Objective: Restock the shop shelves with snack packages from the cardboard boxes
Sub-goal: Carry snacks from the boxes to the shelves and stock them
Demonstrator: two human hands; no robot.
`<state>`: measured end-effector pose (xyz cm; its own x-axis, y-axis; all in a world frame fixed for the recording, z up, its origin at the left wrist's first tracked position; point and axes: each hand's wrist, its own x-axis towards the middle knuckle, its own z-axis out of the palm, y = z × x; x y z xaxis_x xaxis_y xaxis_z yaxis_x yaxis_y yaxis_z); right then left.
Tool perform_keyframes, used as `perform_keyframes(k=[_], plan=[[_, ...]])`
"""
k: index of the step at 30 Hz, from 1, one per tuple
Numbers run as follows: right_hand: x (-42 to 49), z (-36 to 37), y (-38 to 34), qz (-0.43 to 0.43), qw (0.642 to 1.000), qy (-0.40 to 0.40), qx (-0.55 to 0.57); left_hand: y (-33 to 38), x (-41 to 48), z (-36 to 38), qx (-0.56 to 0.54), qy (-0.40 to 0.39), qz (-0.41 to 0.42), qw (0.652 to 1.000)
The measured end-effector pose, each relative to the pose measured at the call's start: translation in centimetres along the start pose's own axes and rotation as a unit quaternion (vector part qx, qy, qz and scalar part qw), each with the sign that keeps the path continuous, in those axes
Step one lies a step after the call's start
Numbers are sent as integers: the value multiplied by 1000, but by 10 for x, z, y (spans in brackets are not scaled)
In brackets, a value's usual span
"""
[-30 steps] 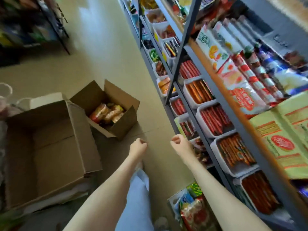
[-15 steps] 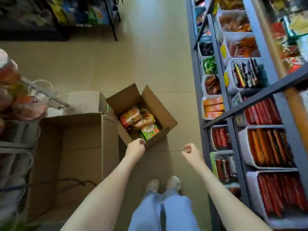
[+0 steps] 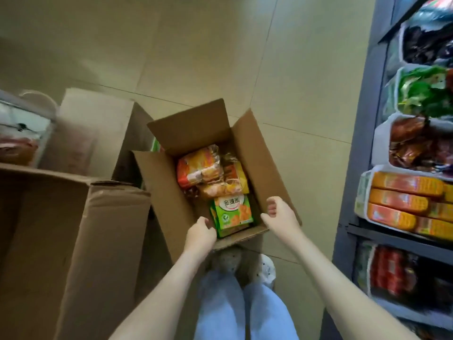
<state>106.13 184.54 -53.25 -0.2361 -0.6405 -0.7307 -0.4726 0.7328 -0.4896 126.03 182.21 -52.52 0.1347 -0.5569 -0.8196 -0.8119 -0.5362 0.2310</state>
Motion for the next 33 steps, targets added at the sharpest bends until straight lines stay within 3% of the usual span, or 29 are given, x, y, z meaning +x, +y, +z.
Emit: perform_keyframes(k=[4, 7, 9, 12, 15, 19, 21, 24, 28, 33], plan=[[91, 50, 16, -15, 986, -108, -128, -9, 84, 54, 6, -52, 8, 999], [126, 87, 34, 3, 981, -154, -121, -28, 130, 87, -11, -73, -25, 997], [127, 110, 55, 21, 968, -216, -124, -46, 141, 105, 66, -155, -24, 985], [102, 135, 91, 37, 923, -316, -217, -70, 129, 123, 143, -290, -14, 946], [99, 147, 102, 60, 934, -294, -195, -79, 136, 124, 137, -255, -33, 957], [153, 152, 97, 150, 980, -120, -57, -73, 179, 120, 36, -126, -86, 988], [185, 155, 105, 160, 982, -89, -56, -72, 204, 130, -37, -70, -89, 993], [220, 170, 127, 171, 978, -115, -27, -76, 238, 149, -151, -57, -131, 978], [233, 186, 152, 179, 957, -138, 181, -95, 273, 180, -287, -106, -176, 936], [226, 184, 168, 184, 926, -214, 249, -124, 281, 202, -319, -164, -164, 919]])
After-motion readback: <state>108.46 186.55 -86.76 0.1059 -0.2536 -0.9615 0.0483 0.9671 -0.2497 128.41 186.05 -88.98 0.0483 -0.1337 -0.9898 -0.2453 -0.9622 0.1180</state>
